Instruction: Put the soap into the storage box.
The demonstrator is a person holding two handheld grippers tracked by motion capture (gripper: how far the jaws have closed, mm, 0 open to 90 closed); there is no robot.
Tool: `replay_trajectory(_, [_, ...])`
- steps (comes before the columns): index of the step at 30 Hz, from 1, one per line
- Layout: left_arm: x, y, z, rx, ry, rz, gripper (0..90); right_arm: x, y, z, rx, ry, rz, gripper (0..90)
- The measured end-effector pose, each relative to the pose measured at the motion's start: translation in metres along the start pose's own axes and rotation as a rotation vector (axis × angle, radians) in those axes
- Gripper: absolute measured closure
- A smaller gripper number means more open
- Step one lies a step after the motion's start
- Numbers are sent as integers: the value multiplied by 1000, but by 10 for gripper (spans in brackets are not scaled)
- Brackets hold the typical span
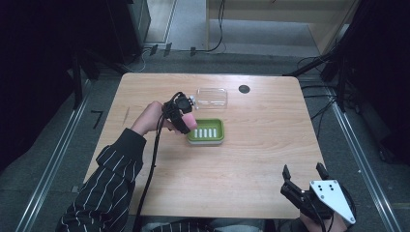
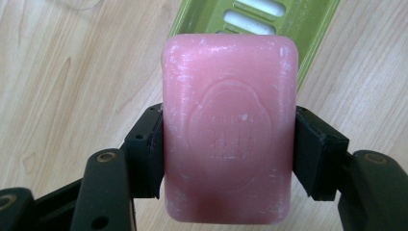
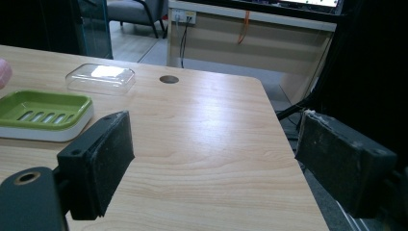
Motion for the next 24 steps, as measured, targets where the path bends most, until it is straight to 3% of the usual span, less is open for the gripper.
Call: replay_trajectory(24, [-4, -7, -19, -91, -24, 22, 382, 1, -1, 1, 0, 1, 4, 127])
Point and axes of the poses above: each handheld gripper's, and its own axes: x roughly backward along the jaws, z roughly out of its underside, y roughly to its left, the point moved 6 cm from there along -x, roughly forward along the jaws, and after that the axes turned 7 degrees about -x, right-handed, at the moved point
